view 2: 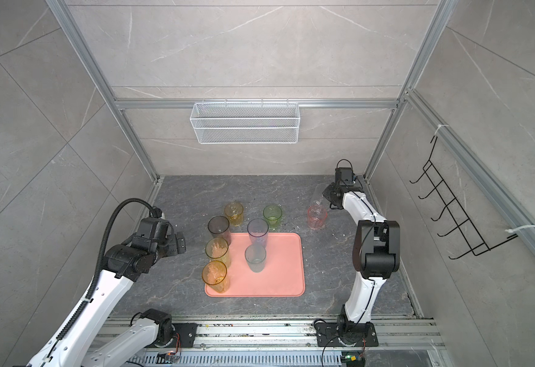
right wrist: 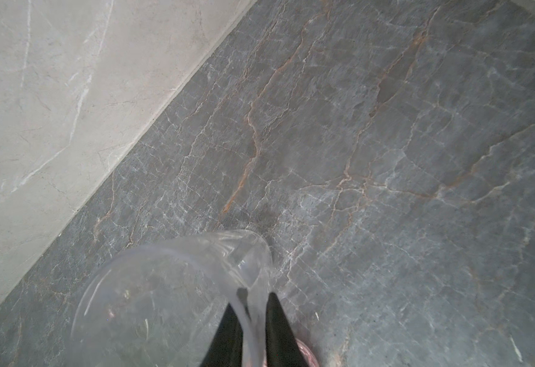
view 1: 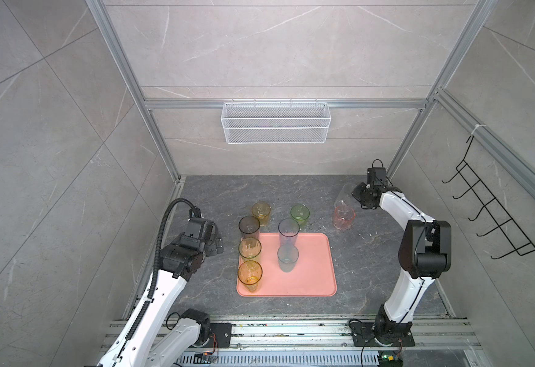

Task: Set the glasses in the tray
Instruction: 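Lower the right gripper onto the clear glass rim and close, then lift the clear glass with the right gripper and carry it over the tray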

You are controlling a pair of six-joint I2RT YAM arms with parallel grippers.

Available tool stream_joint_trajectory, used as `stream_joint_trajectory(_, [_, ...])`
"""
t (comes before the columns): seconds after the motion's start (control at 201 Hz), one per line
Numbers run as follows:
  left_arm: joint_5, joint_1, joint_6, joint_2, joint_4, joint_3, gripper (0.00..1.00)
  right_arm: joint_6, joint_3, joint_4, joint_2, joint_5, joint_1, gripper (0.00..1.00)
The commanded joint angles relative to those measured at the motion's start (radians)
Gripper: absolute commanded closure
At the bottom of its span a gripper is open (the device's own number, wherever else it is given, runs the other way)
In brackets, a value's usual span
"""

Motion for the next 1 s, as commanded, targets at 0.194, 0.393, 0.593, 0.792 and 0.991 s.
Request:
stream_joint_trajectory(0.194, [-0.010,0.005,-0.018,0.006,-0.003,0.003,0.01,-0.020,0.019,0.005,0.006,-0.030,-0.003,0.92])
stream_joint_trajectory(0.393, [-0.011,0.005,-0.017,0.010,-0.004,0.003,0.01,-0.016,0.014,0.027,-0.002,-0.069,-0.003,0.98])
stream_joint_trajectory(0.593, [-0.012,0.005,-0.018,0.010,-0.004,0.003,0.01,0.000,-0.012,0.068,-0.040,-0.130,0.000,1.00])
stream_joint_trajectory(0.792, [-0.013,0.005,-0.019,0.012,-0.006,0.005,0.01,0.000,-0.026,0.064,-0.088,-0.172,0.016,1.00])
stream_joint_trajectory(0.991, [-0.010,0.005,-0.020,0.010,-0.006,0.005,0.01,-0.011,-0.075,0.060,-0.162,-0.187,0.045,1.00])
